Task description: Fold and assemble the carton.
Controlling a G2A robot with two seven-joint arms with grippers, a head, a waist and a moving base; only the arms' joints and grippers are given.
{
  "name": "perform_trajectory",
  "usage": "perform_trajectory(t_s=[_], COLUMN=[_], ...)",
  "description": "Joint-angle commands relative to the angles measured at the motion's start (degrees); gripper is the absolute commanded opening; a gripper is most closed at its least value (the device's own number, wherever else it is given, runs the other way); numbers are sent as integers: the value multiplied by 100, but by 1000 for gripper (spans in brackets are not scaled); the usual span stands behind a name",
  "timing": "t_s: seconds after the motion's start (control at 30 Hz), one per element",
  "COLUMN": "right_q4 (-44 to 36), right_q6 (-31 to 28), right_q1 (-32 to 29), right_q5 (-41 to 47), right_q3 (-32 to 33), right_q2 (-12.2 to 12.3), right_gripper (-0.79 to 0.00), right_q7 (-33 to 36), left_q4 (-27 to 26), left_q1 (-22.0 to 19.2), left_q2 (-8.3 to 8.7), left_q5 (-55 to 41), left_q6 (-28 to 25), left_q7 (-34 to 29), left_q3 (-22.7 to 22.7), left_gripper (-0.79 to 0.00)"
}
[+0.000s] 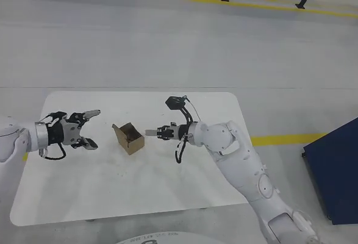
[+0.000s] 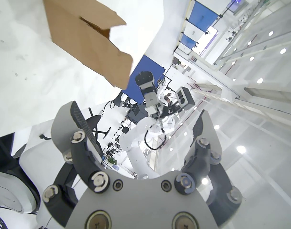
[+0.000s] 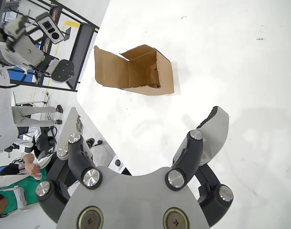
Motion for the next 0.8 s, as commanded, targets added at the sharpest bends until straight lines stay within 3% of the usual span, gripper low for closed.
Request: perform_trajectory(t_s=[0.0,0.27,0.6,0.67,0.77], right_q4=[11,49,15,3,-20], right_q6=[46,179,215,208,198], right_q1=[22,103,71,56,31], right_q5=[-26,-110,-133,-123,-106], right_q3=[-44,-201,-195,-176,-144], right_q2=[-7,-30,-21,-16,-8], right_gripper=[0,0,0,0,-3], right_q7=[-43,-151,-206,-208,-212], left_q4=[160,448,586,608,640], left_q1=[-87,-762,-1336,-1424,-1528], left_q2=[-27,-143,-331,-360,-395], left_q5=[89,1154,1498,1531,1602], left_q6=[-171,-896,-411,-341,-224], left_q7=[-19,-197,35,116,211], left_q3=[228,1295,2041,2118,2229], left_gripper=[0,0,0,-139,-440])
